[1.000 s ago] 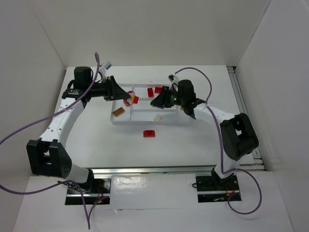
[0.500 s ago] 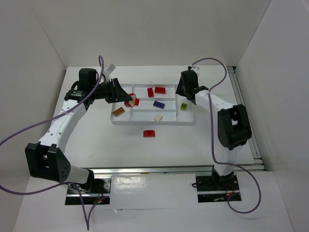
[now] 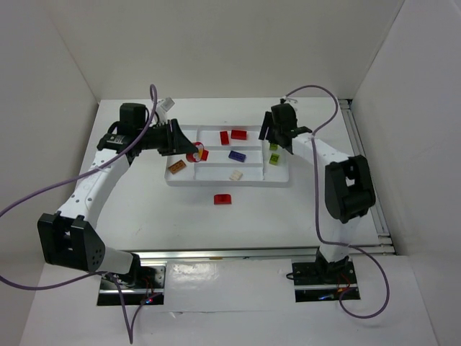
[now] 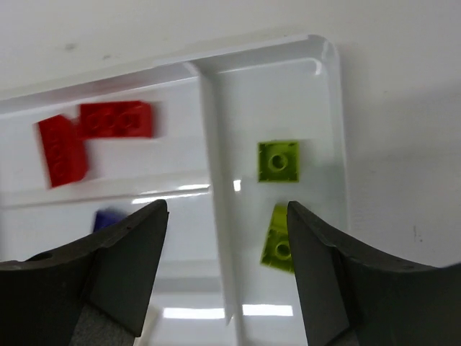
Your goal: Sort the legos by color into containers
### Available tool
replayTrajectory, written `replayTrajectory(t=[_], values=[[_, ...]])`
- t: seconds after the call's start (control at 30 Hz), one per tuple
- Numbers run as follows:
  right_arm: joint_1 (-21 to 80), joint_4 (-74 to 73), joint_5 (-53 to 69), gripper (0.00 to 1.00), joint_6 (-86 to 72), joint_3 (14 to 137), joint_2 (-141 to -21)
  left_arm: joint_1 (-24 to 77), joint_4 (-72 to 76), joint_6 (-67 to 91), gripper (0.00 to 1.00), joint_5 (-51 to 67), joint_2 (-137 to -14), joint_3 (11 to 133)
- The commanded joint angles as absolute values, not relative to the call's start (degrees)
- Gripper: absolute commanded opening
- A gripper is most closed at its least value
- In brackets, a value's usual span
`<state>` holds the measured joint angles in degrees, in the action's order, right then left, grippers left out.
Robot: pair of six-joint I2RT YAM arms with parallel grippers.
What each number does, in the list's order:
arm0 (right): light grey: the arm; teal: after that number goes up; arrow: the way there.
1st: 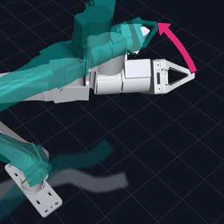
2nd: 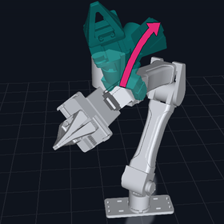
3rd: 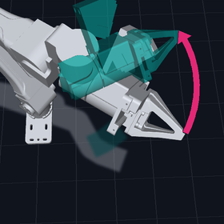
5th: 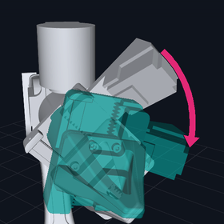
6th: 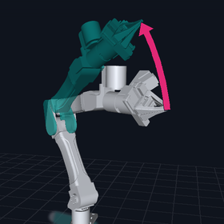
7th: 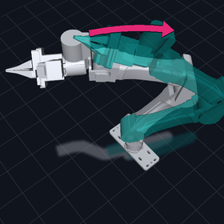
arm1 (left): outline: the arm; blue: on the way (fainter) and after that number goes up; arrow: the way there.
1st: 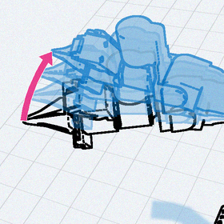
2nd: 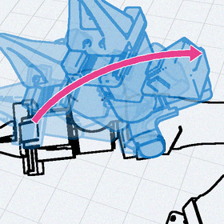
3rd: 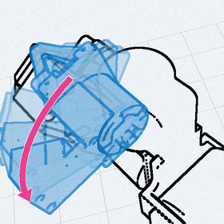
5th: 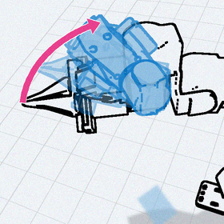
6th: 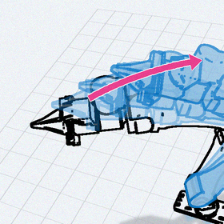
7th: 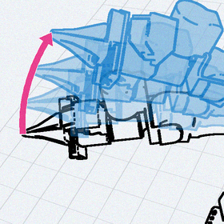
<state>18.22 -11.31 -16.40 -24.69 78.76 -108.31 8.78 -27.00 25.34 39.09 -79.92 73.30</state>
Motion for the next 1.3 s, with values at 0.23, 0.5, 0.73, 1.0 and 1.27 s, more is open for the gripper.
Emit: replayTrajectory(t=[0.23,0.5,0.73,1.0,1.27], values=[[16.4,10.2,48.4,0.90,-22.6,69.1,-88.9,9.0,-19.0,24.6,0.00,52.3,-79.1,74.3],[21.2,27.0,64.3,0.98,-30.8,64.8,-90.4,9.0,-12.8,27.2,0.00,59.2,-79.1,73.7],[25.3,26.4,67.9,0.99,-27.9,68.5,-92.9,9.0,-12.2,27.9,0.00,59.9,-79.6,73.2],[27.1,30.7,68.6,0.93,-30.9,70.5,-95.7,9.0,-12.2,27.9,0.00,59.9,-79.6,73.2],[27.1,38.9,69.4,0.75,-37.4,71.7,-98.6,9.0,-12.2,27.3,0.00,60.4,-79.6,72.7]])
